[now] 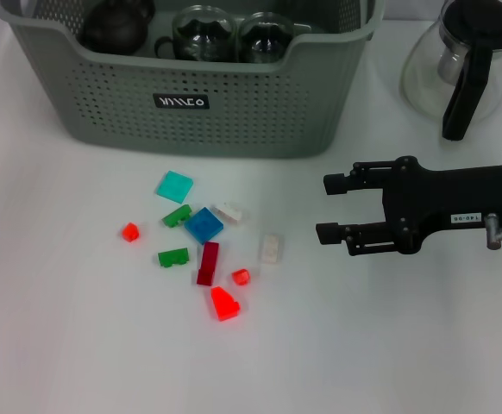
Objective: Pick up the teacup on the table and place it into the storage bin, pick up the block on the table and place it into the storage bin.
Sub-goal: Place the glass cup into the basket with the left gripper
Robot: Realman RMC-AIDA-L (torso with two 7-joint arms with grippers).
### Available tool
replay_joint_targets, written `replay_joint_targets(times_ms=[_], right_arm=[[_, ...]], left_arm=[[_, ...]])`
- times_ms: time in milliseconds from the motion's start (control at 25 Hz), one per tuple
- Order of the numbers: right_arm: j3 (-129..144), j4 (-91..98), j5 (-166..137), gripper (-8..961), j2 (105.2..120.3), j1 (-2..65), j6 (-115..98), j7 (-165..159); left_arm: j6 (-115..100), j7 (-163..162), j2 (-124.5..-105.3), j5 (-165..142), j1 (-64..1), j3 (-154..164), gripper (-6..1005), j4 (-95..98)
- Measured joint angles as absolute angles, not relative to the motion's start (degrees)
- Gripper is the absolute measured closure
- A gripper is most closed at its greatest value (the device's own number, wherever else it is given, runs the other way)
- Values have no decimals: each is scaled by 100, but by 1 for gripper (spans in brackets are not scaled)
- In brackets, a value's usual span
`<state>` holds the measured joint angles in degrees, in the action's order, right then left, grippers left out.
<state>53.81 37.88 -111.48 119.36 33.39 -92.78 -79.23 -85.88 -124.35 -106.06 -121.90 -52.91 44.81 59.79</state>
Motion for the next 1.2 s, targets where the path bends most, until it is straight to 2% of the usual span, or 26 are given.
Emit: replay_joint_targets(times_ms=[160,440,560,880,1200], right_arm=[[5369,3788,-11150,192,11936,3331,-9274,-7936],[5337,3788,-11154,193,11931,3318,-9206,-7948],[5335,3788,-11154,193,11929,3335,-9185,-7951],[5334,3788,-11153,193,11927,3346,-9148,-7954],[5335,3783,-11154,193,11933,3356,-9140,-7959]], left_arm=[[-7483,-12207,-11131,-13240,-5298,5120,929,6396],[-5955,-11909,-11925,-15160,-5203,5811,923,6383],[-5470,-11844,-12152,-15648,-5197,5966,921,6148],[-4736,-11896,-12235,-16306,-5363,6264,914,5211],[-4375,-11991,-12194,-16355,-5389,6293,907,4916]])
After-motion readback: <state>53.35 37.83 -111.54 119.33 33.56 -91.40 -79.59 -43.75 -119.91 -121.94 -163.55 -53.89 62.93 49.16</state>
